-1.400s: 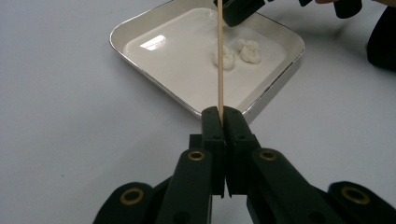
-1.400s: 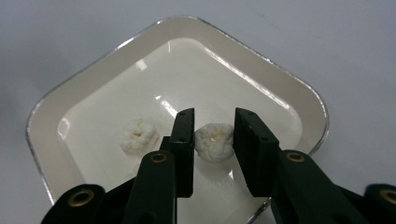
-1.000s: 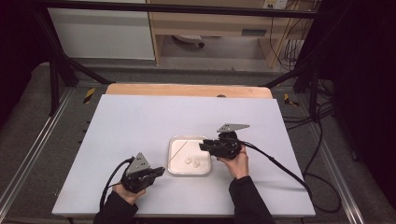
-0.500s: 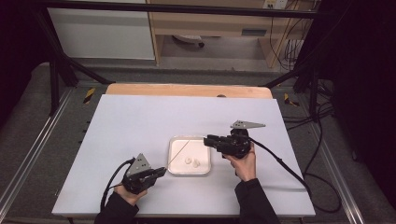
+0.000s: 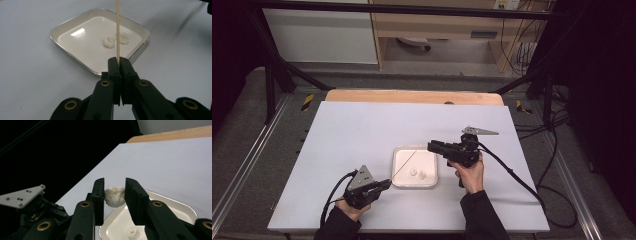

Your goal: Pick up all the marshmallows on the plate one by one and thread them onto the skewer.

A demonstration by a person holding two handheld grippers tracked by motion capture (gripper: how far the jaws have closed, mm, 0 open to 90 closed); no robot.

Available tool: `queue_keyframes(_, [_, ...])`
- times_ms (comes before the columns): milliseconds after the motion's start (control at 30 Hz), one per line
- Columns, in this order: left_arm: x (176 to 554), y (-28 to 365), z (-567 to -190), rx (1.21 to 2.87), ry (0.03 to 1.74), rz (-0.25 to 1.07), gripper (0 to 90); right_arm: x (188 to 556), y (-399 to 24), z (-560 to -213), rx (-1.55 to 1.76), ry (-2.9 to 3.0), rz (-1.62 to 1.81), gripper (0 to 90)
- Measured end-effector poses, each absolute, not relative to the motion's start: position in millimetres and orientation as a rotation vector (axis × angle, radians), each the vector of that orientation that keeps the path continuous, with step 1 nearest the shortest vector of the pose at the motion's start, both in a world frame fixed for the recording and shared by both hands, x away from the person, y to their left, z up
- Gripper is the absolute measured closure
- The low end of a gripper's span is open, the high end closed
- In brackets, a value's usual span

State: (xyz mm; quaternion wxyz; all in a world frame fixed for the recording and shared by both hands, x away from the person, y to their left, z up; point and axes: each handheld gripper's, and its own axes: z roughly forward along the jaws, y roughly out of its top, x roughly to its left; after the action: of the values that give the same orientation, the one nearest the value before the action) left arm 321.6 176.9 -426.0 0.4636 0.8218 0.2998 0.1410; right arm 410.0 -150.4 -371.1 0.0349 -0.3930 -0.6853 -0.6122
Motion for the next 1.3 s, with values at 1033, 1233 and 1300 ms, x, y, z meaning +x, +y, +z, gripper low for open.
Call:
queue_keyframes(1033, [319, 172, -426, 2.002, 0.708, 0.351, 88.6, 414, -128, -386, -1.157, -1.984, -1.838, 72.7])
queue_keyframes(1233, [319, 170, -426, 1.997, 0.708, 0.348, 88.6, 412, -124, -391, -1.148, -1.986, -1.811, 74.1])
queue_keyframes(1300, [319, 170, -426, 1.994, 0.712, 0.348, 88.6, 412, -122, -394, -1.143, -1.991, -1.801, 74.3])
